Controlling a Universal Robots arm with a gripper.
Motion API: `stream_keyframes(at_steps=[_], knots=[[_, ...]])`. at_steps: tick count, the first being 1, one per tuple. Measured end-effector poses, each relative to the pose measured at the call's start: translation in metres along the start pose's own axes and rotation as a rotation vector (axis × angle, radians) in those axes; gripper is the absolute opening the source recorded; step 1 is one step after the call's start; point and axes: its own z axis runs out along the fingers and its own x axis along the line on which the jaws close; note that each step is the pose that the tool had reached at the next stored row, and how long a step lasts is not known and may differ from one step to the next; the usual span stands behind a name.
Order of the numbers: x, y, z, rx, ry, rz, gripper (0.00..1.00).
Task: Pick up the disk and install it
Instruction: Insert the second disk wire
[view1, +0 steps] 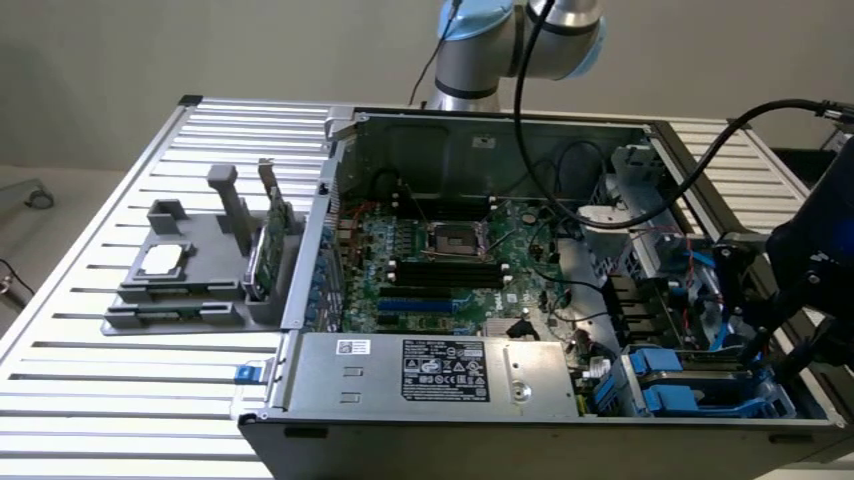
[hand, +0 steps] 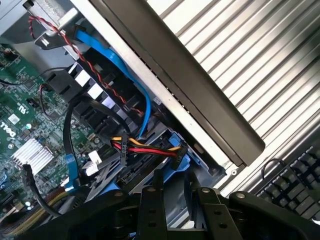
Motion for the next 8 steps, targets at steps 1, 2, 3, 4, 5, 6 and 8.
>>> stream_keyframes(at_steps=[1, 2, 3, 4, 5, 6, 8], knots=[[-0.0002, -0.0002, 0.0003, -0.0002, 0.0009, 0.006, 0.31], [-0.0003, -0.0003, 0.0008, -0.0008, 0.0022, 0.012, 0.31], [-0.0003, -0.0004, 0.0013, -0.0016, 0.0038, 0.019, 0.31], [-0.0002, -0.0004, 0.0018, -0.0024, 0.0055, 0.027, 0.31], [-0.0002, -0.0004, 0.0023, -0.0033, 0.0075, 0.037, 0.31], [-0.0002, -0.0005, 0.0028, -0.004, 0.0091, 0.046, 0.31], [-0.0001, -0.0005, 0.0037, -0.0046, 0.0118, 0.064, 0.31]])
